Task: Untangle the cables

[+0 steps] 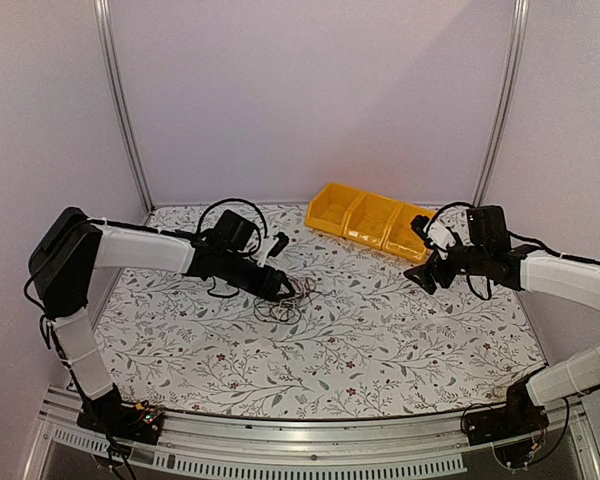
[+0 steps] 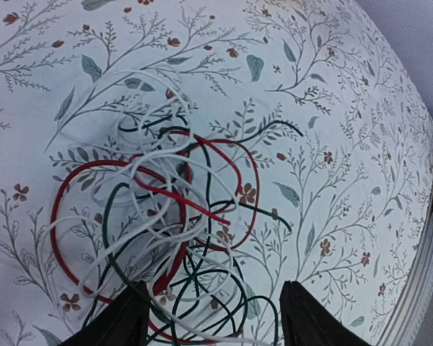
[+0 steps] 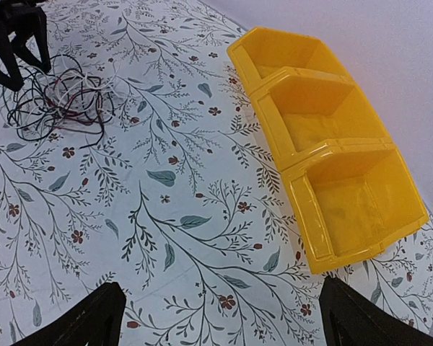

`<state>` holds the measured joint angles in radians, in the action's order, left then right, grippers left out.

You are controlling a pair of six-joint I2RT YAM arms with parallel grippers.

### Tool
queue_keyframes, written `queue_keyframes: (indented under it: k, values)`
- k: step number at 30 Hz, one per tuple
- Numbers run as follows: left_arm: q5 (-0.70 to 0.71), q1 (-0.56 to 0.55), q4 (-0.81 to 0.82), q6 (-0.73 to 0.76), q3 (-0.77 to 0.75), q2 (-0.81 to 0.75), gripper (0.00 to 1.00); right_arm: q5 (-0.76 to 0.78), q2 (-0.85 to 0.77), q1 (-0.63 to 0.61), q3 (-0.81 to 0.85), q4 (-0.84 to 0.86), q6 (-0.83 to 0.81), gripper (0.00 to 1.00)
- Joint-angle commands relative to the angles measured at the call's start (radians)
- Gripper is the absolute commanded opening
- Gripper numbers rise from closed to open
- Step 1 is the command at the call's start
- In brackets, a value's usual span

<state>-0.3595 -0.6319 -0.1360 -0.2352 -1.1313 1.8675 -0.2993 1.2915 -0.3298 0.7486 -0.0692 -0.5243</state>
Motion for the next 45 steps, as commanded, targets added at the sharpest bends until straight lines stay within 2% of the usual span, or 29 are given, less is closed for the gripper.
queue_keyframes:
  k: [1, 6, 9, 11, 14, 18, 21, 23, 27, 32, 36, 40, 42, 45]
  values:
    - [0.031, -0.047, -0.035, -0.008, 0.037, -0.122, 0.64, -0.011, 0.021, -0.014, 0.029, -0.024, -0.014, 0.98]
    - [0.25, -0.038, -0.195, 0.011, -0.011, -0.217, 0.74, -0.012, 0.033, -0.021, 0.032, -0.029, -0.018, 0.98]
    - [0.39, -0.036, -0.252, 0.014, -0.012, -0.233, 0.72, -0.041, 0.032, -0.03, 0.032, -0.048, -0.034, 0.97]
    - [0.373, -0.037, -0.241, 0.002, 0.006, -0.235, 0.68, -0.089, 0.022, -0.039, 0.028, -0.061, -0.049, 0.96]
    - [0.257, -0.047, -0.175, -0.009, 0.025, -0.236, 0.59, -0.122, 0.022, -0.063, 0.027, -0.079, -0.074, 0.93]
    - [0.204, -0.056, -0.112, 0.01, -0.003, -0.2, 0.47, -0.144, 0.076, -0.09, 0.072, -0.119, -0.059, 0.81]
    - [0.184, -0.058, -0.117, 0.02, -0.072, -0.138, 0.45, -0.167, 0.135, -0.103, 0.124, -0.144, -0.035, 0.66]
    - [0.154, -0.069, -0.09, 0.016, -0.112, -0.098, 0.51, -0.176, 0.165, -0.111, 0.15, -0.152, -0.009, 0.61]
    - [0.175, -0.115, -0.045, -0.031, -0.201, 0.001, 0.6, -0.157, 0.208, -0.129, 0.168, -0.147, 0.019, 0.59]
    - [0.217, -0.197, -0.039, -0.132, -0.326, 0.135, 0.6, -0.15, 0.231, -0.131, 0.169, -0.138, 0.034, 0.59]
    - [0.302, -0.257, -0.128, -0.166, -0.431, 0.236, 0.6, -0.135, 0.233, -0.131, 0.167, -0.134, 0.037, 0.6]
    - [0.337, -0.27, -0.213, -0.244, -0.489, 0.301, 0.5, -0.128, 0.227, -0.131, 0.163, -0.13, 0.034, 0.6]
    - [0.339, -0.272, -0.223, -0.258, -0.493, 0.307, 0.49, -0.126, 0.222, -0.13, 0.162, -0.129, 0.032, 0.61]
    - [0.323, -0.272, -0.21, -0.255, -0.492, 0.311, 0.4, -0.124, 0.219, -0.131, 0.16, -0.129, 0.025, 0.61]
